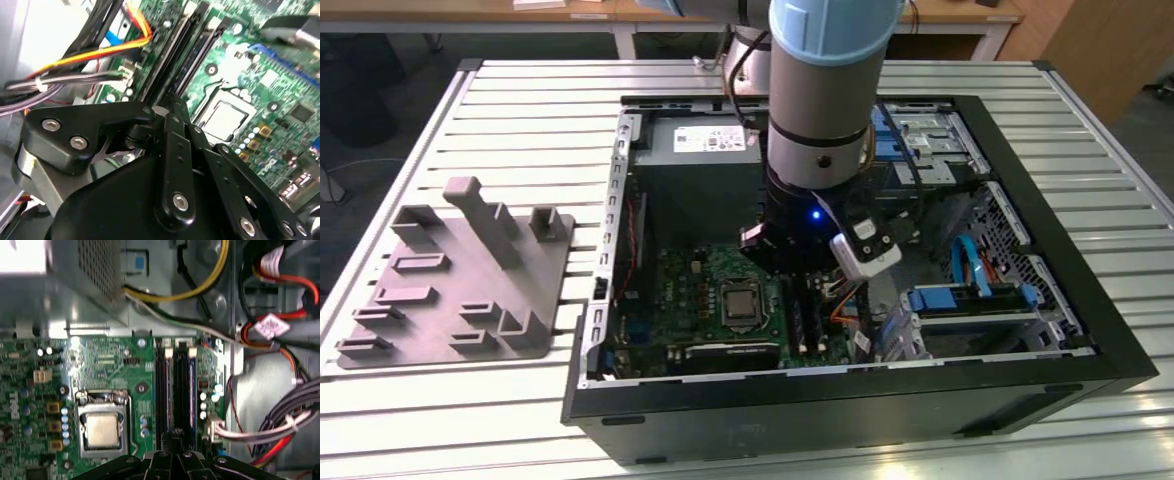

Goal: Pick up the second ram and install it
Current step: 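Press down the second ram until it locks into place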

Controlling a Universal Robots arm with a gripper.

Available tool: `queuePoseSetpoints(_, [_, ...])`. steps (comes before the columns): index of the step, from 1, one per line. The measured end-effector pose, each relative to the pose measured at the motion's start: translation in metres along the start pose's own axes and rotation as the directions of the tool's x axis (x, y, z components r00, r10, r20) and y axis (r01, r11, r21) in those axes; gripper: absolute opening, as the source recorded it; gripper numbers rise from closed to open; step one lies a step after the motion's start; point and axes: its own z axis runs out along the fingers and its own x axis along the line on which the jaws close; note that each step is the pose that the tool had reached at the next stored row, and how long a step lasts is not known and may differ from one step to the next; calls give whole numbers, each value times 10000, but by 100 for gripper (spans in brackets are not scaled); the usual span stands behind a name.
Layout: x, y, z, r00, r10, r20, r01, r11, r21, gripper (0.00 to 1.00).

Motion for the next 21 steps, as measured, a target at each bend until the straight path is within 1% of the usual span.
queuePoseSetpoints(3, [-1, 60, -12, 10000, -2, 0, 2, 10000, -1, 10])
queuePoseSetpoints(5, [-2, 75, -47, 10000, -2, -1, 2, 10000, 2, 10])
queuePoseSetpoints(7, [-6, 76, -116, 10000, -3, 0, 3, 10000, 0, 10])
queuePoseSetpoints(12, [-14, 62, -317, 10000, -2, 0, 2, 10000, 0, 10])
queuePoseSetpoints(14, [-16, 57, -372, 10000, -3, -1, 3, 10000, 1, 10])
queuePoseSetpoints(21, [-17, 57, -385, 10000, -2, 0, 2, 10000, 0, 10])
